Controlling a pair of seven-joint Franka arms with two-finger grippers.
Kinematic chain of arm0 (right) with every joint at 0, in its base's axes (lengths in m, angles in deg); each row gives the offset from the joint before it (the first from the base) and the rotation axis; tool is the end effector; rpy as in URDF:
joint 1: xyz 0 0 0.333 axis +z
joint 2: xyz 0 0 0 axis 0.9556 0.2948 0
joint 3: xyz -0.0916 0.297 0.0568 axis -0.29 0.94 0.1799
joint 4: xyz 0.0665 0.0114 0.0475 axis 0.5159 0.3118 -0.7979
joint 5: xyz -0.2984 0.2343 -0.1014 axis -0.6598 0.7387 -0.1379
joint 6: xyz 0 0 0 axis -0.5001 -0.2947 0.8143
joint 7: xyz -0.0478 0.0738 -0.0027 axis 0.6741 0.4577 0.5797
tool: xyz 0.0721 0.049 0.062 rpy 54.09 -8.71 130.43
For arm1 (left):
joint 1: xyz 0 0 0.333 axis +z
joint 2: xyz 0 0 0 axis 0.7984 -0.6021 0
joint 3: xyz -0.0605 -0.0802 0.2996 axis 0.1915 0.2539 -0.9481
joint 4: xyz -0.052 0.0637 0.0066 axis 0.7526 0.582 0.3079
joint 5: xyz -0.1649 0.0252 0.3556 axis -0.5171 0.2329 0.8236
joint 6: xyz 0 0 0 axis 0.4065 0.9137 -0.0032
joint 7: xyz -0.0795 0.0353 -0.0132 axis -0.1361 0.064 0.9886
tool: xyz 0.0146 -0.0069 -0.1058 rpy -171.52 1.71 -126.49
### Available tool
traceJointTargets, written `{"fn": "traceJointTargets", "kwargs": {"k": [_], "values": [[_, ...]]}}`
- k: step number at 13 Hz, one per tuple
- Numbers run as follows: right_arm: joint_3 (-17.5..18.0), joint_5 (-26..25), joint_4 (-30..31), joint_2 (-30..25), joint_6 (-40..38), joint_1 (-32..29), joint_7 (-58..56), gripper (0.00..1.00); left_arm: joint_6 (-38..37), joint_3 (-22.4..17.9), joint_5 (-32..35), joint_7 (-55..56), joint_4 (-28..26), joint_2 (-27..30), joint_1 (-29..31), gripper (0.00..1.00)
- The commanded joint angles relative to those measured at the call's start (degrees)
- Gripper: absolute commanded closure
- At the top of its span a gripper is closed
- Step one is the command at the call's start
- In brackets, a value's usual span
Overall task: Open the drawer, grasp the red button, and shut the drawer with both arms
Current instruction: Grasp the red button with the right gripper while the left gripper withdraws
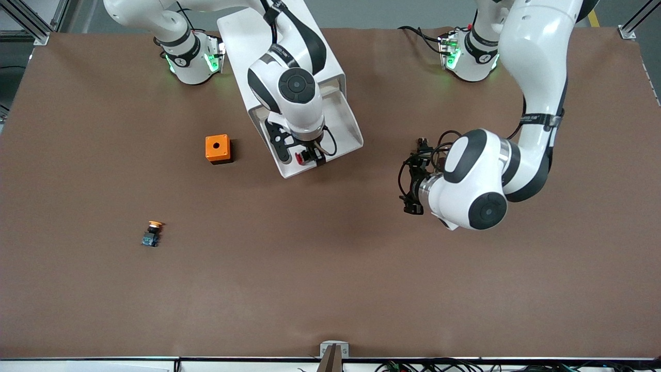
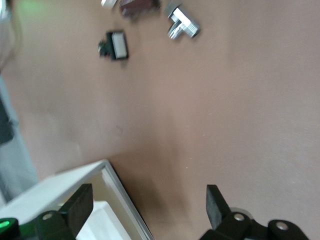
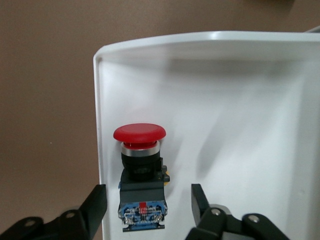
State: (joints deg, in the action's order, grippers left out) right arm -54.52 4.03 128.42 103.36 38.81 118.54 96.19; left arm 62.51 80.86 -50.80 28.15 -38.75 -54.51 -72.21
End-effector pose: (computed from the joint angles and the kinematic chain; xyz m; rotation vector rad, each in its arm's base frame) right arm 0.4558 0.4696 0.3465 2.5907 -1.6970 -0.1471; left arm 0.6171 -0.3034 0.3660 -2.1388 -1.9309 0.7097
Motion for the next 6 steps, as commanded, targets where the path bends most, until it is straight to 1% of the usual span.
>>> {"fn": "traceJointTargets", "kwargs": {"k": [1,3,4,5,6], "values": [[-0.22,0.14,0.60,-1.13,-0.37,0.20,0.04,0.43,-0.43,0.17,4.31,-3.46,-0.94,2.04,-0.37,0.01],[-0.13,-0.65,0.52,-1.13,-0.37,0.20,-0.04,0.59,-0.43,-0.08,4.85,-8.09,-0.94,3.79,-0.19,0.01],[-0.22,-1.09,0.34,-1.13,-0.37,0.11,-0.13,0.70,-0.43,-0.18,5.11,-11.78,-1.03,5.02,-0.19,0.00],[-0.22,-1.27,0.08,-1.13,-0.37,-0.06,-0.22,0.79,-0.43,-0.09,5.81,-13.81,-1.03,5.38,-0.28,0.00],[-0.22,-1.62,-0.18,-1.22,-0.46,-0.15,-1.35,0.83,-0.43,0.09,6.34,-14.27,-1.03,5.39,-0.46,0.00]]}}
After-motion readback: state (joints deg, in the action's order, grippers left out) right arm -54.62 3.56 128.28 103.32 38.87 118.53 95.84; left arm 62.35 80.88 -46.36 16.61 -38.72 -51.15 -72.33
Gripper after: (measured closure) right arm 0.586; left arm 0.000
